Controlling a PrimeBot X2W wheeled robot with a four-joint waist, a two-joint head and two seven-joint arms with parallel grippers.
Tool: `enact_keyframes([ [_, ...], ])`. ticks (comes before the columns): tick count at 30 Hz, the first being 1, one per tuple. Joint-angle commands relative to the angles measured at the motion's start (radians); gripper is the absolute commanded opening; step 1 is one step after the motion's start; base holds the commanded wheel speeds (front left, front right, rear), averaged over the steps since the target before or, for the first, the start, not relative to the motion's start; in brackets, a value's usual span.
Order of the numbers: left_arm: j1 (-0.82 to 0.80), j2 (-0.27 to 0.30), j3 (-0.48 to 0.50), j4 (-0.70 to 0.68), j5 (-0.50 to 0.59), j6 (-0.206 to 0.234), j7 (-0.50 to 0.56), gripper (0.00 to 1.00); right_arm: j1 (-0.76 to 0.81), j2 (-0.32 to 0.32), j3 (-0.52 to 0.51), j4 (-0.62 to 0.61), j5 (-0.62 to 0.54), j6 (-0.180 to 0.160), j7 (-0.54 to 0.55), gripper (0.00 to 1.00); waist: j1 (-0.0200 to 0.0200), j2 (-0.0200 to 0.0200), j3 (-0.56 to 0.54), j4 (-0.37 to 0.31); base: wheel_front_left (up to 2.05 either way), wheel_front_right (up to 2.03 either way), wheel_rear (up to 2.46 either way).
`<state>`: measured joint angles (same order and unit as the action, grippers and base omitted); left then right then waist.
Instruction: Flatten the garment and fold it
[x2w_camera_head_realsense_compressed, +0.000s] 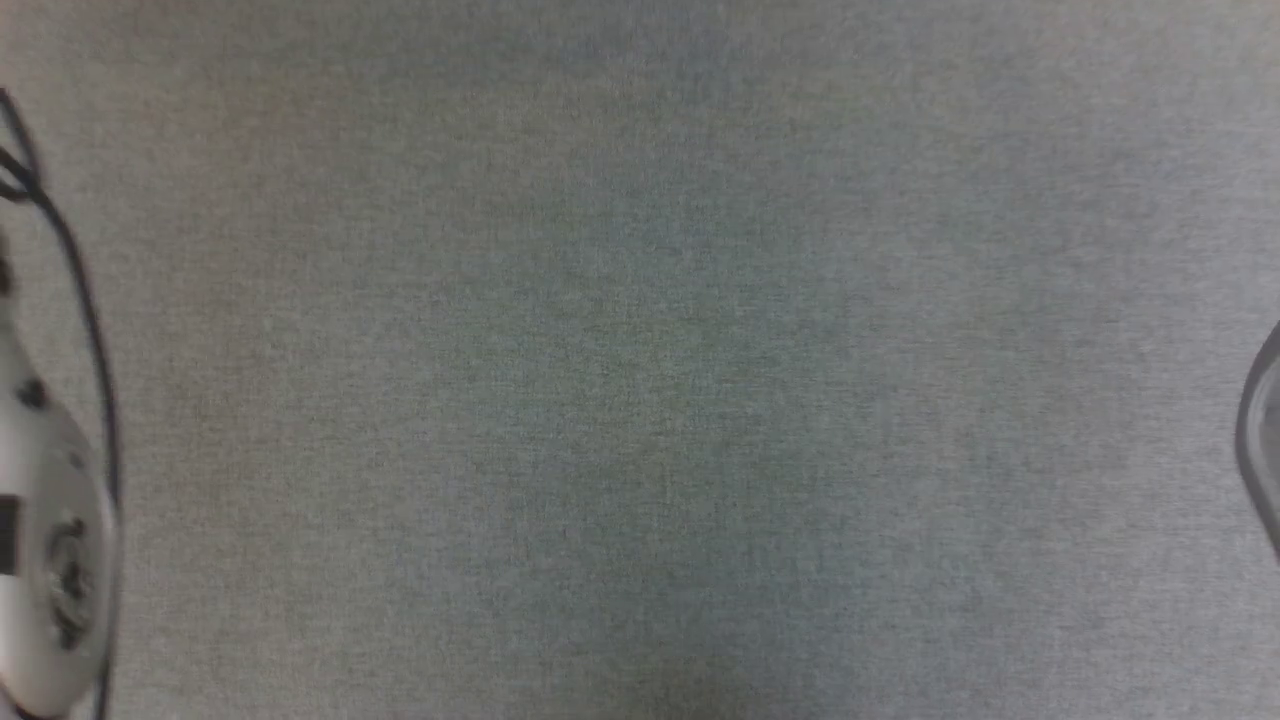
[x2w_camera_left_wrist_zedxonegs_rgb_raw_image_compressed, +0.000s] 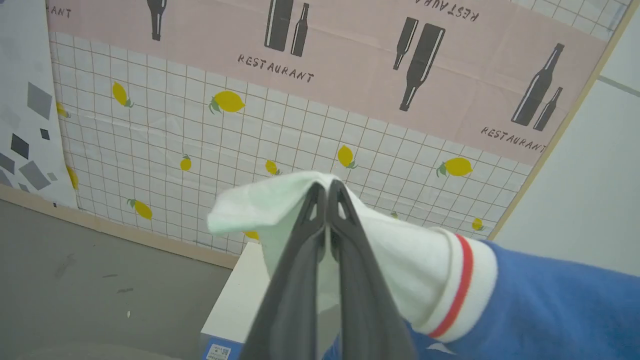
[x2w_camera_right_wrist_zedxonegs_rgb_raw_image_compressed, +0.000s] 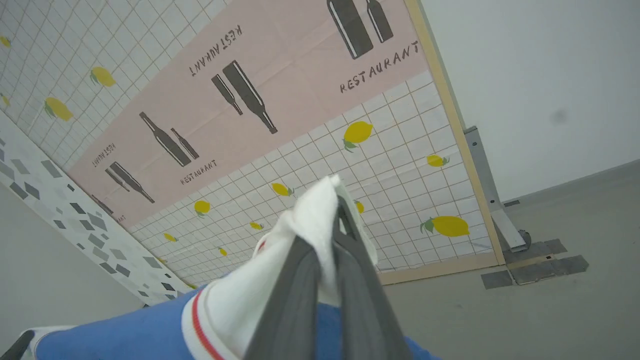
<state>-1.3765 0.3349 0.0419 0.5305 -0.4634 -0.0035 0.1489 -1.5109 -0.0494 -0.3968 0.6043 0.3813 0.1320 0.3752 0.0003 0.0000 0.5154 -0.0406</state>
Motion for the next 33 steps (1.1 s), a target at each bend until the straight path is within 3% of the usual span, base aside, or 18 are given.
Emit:
enact_keyframes([
  [1, 0.039, -0.010, -0.001, 0.010, -0.011, -0.015, -0.016, 0.00, 0.040, -0.001, 0.004, 0.006, 0.012, -0.001, -0.011, 0.00, -0.0003, 0.0000, 0.012, 0.018, 0.00, 0.00, 0.00],
  [10, 0.313, -0.060, 0.012, 0.034, -0.083, -0.089, -0.130, 0.00, 0.360, -0.001, 0.056, -0.066, 0.145, -0.001, -0.016, 0.00, -0.0003, 0.0000, -0.127, 0.052, 0.00, 0.00, 0.00],
  [17, 0.668, -0.115, 0.049, -0.059, -0.148, -0.095, -0.189, 0.00, 0.761, -0.002, 0.078, -0.251, 0.230, -0.001, 0.027, 0.00, -0.0003, 0.0000, -0.299, 0.076, 0.00, 0.00, 0.00],
  [26, 1.195, -0.210, 0.095, -0.316, -0.214, -0.018, -0.134, 0.00, 1.273, -0.001, 0.064, -0.520, 0.272, -0.001, 0.110, 0.00, -0.0003, 0.0000, -0.452, 0.075, 0.00, 0.00, 0.00],
  [33, 1.461, -0.196, 0.044, -0.496, -0.152, 0.064, 0.004, 0.00, 1.524, -0.005, 0.047, -0.690, 0.209, -0.001, 0.230, 0.00, -0.0003, 0.0000, -0.495, 0.067, 0.00, 0.00, 0.00],
])
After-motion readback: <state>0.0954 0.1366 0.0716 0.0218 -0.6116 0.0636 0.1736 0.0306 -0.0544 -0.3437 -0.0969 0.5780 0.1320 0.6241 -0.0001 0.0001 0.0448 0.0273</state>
